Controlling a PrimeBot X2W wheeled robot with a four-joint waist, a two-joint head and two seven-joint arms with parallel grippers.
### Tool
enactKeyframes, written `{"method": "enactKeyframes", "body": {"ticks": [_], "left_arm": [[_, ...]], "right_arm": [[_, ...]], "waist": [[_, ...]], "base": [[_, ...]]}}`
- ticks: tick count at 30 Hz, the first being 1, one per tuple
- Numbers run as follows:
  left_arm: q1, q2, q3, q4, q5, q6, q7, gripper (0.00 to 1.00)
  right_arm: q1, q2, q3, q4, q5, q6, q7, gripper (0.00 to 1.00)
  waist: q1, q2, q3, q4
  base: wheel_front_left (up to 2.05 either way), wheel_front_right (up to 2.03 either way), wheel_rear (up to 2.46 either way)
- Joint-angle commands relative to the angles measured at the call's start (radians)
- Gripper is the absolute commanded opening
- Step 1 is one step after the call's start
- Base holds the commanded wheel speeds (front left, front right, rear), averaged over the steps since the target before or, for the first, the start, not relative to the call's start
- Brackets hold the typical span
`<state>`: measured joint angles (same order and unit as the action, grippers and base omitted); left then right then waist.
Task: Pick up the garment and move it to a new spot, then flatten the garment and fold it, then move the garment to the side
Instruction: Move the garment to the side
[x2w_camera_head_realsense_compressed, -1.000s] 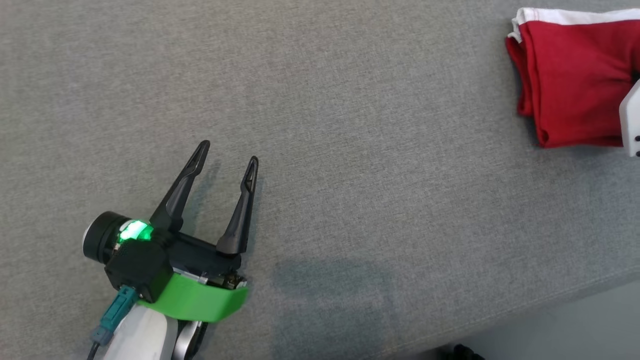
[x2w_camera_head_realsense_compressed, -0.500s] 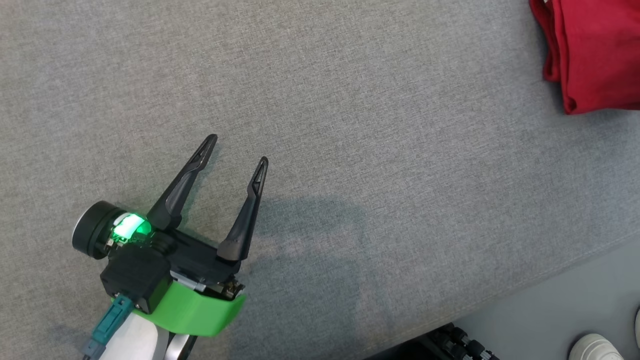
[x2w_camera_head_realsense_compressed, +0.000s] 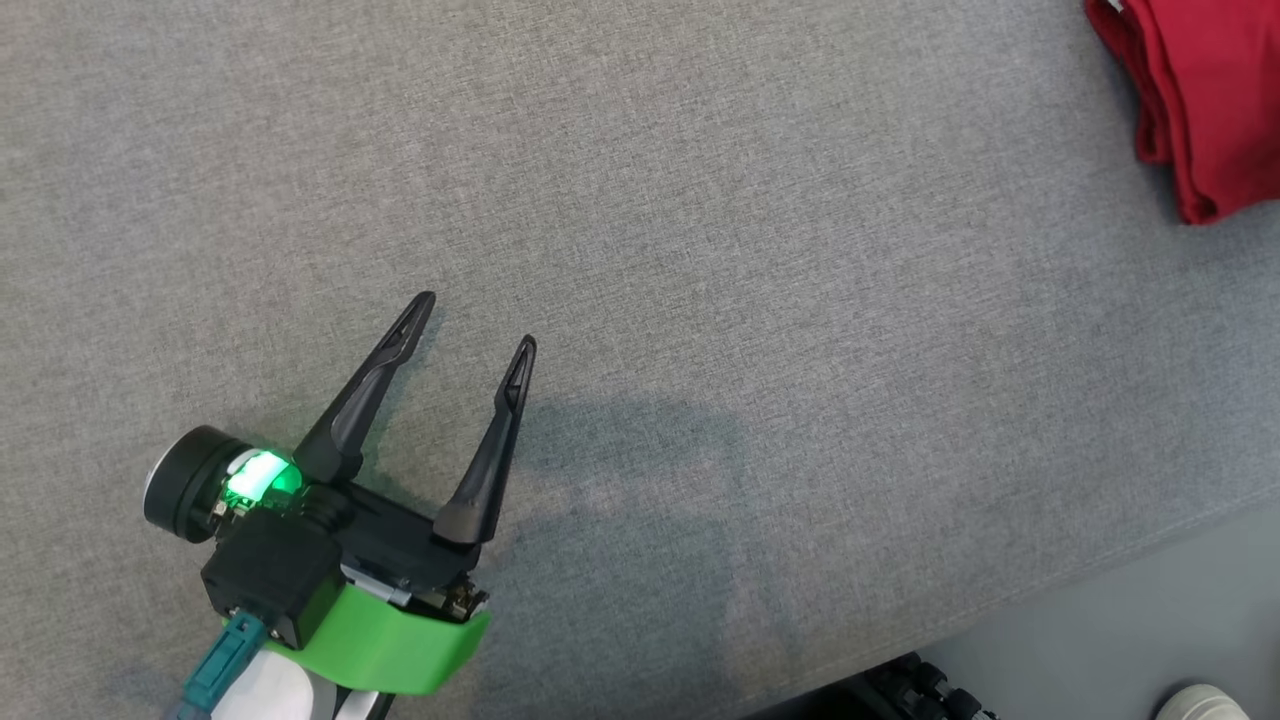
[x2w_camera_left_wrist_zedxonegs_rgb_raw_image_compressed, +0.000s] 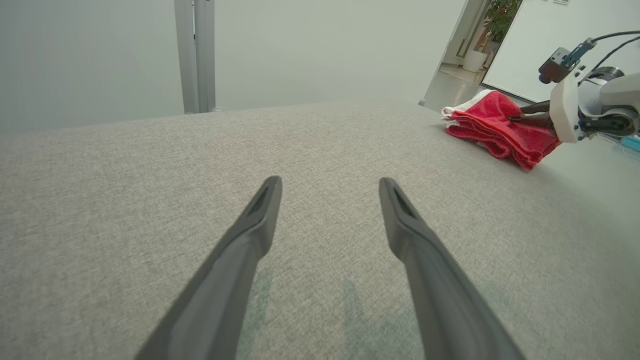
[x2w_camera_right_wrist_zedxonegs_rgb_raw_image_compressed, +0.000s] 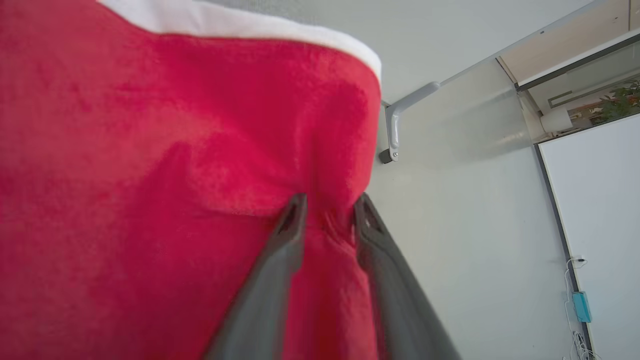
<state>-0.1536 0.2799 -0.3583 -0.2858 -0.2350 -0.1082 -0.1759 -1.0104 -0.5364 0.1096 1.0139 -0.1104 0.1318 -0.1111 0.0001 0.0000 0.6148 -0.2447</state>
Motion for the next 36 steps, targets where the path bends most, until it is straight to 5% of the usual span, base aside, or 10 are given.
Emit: {"method": "enactKeyframes", "body": {"ticks": [1, 10, 18, 29, 36], "left_arm": [[-0.001, -0.001, 0.000, 0.003, -0.001, 0.003, -0.005, 1.00], [-0.004, -0.035, 0.004, 0.104, -0.028, 0.012, -0.059, 1.00], [0.078, -0.079, 0.079, 0.245, -0.068, 0.067, -0.087, 1.00], [0.236, -0.134, 0.218, 0.364, -0.113, 0.061, -0.089, 1.00], [0.281, -0.160, 0.304, 0.416, -0.097, 0.034, -0.089, 1.00]], "right_arm": [[-0.009, 0.003, -0.015, 0.011, -0.007, -0.002, -0.018, 1.00], [0.086, 0.061, -0.162, -0.041, 0.060, -0.002, -0.148, 1.00], [0.309, 0.120, -0.164, -0.262, 0.200, -0.002, -0.154, 1.00], [0.710, 0.223, -0.132, -0.607, 0.335, -0.002, -0.048, 1.00], [0.896, 0.296, -0.103, -0.750, 0.344, -0.002, -0.009, 1.00]], "waist": [[-0.0001, 0.0000, -0.006, 0.004], [-0.0001, 0.0000, -0.127, 0.060], [-0.0001, 0.0000, -0.335, 0.104], [-0.0001, 0.0000, -0.609, 0.181], [-0.0001, 0.0000, -0.681, 0.207]], "base": [[0.00, 0.00, 0.00], [0.00, 0.00, 0.00], [0.00, 0.00, 0.00], [0.00, 0.00, 0.00], [0.00, 0.00, 0.00]]}}
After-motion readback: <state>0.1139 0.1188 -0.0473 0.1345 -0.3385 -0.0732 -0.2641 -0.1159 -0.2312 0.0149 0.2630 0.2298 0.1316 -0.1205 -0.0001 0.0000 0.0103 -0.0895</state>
